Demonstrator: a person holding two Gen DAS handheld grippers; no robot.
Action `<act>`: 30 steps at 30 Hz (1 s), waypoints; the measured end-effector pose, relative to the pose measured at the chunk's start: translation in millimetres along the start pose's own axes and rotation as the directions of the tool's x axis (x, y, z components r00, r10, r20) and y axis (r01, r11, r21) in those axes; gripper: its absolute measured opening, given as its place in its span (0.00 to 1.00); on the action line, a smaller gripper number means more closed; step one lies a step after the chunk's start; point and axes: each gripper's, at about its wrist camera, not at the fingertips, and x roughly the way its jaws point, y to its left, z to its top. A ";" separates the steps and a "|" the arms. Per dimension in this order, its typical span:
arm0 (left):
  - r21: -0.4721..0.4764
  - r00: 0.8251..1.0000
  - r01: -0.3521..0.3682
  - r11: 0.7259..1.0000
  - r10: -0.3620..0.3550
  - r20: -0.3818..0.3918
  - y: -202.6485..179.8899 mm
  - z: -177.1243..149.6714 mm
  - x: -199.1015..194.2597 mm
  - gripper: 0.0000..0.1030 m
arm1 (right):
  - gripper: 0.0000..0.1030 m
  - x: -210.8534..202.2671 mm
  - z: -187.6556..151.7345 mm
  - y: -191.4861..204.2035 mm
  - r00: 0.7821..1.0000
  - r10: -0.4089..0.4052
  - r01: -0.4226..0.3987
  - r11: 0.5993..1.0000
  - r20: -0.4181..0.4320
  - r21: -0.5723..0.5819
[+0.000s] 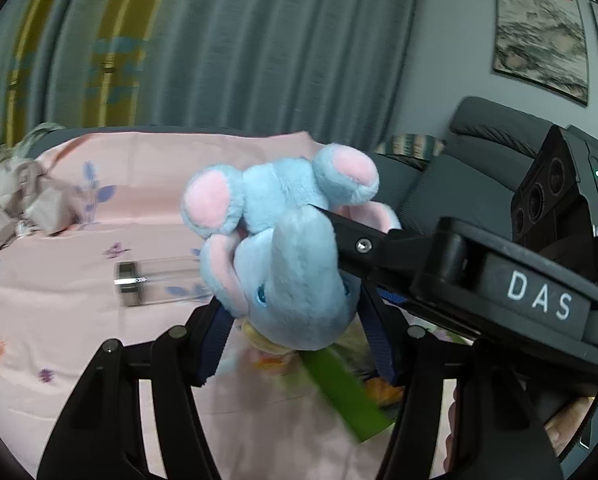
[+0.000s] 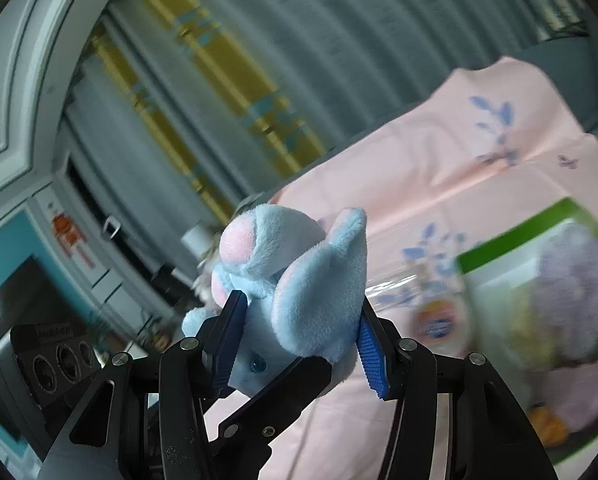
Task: Organize soft objects
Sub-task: 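Lift the plush elephant with the right tool and carry it over the box, then lower the plush elephant into the box and open the right tool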
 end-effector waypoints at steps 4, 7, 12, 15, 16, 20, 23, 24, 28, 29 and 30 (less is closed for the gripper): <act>0.016 0.997 0.052 0.999 -0.051 -0.050 -22.7 2.7 26.8 0.58 | 0.54 -15.0 8.4 -31.3 0.997 -0.075 0.073 0.994 0.020 0.079; 0.028 0.993 0.084 0.996 -0.081 -0.090 -42.1 -0.1 46.4 0.58 | 0.54 -23.1 12.3 -53.4 0.993 -0.117 0.114 0.984 0.017 0.140; 0.039 0.981 0.115 0.993 -0.107 -0.160 -67.9 -5.8 71.6 0.58 | 0.54 -33.3 13.5 -85.0 0.984 -0.177 0.172 0.957 0.003 0.232; 0.028 0.971 0.141 0.990 -0.133 -0.199 -76.5 -8.3 86.4 0.58 | 0.54 -37.4 13.3 -101.2 0.976 -0.217 0.211 0.938 -0.009 0.276; 0.029 0.968 0.147 0.989 -0.138 -0.212 -79.4 -9.5 91.1 0.58 | 0.54 -37.7 13.6 -105.6 0.974 -0.228 0.222 0.932 -0.014 0.288; 0.020 0.952 0.166 0.986 -0.155 -0.264 -89.0 -15.8 105.9 0.58 | 0.54 -40.6 11.0 -124.2 0.963 -0.266 0.264 0.902 -0.042 0.342; 0.006 0.939 0.171 0.985 -0.161 -0.303 -94.0 -21.2 116.9 0.58 | 0.54 -39.5 10.2 -134.7 0.954 -0.292 0.297 0.883 -0.070 0.364; -0.001 0.935 0.173 0.985 -0.165 -0.313 -94.1 -23.0 120.0 0.58 | 0.54 -38.4 9.4 -138.5 0.949 -0.304 0.312 0.873 -0.083 0.374; -0.019 0.919 0.182 0.983 -0.176 -0.353 -95.1 -29.3 131.8 0.58 | 0.54 -36.3 7.1 -149.7 0.938 -0.326 0.344 0.851 -0.115 0.398; -0.024 0.914 0.183 0.983 -0.179 -0.365 -95.2 -30.8 135.2 0.58 | 0.54 -35.6 6.6 -151.7 0.937 -0.328 0.348 0.847 -0.120 0.402; -0.030 0.910 0.183 0.983 -0.180 -0.374 -95.8 -32.1 137.4 0.58 | 0.54 -34.1 5.6 -155.2 0.934 -0.332 0.356 0.840 -0.131 0.409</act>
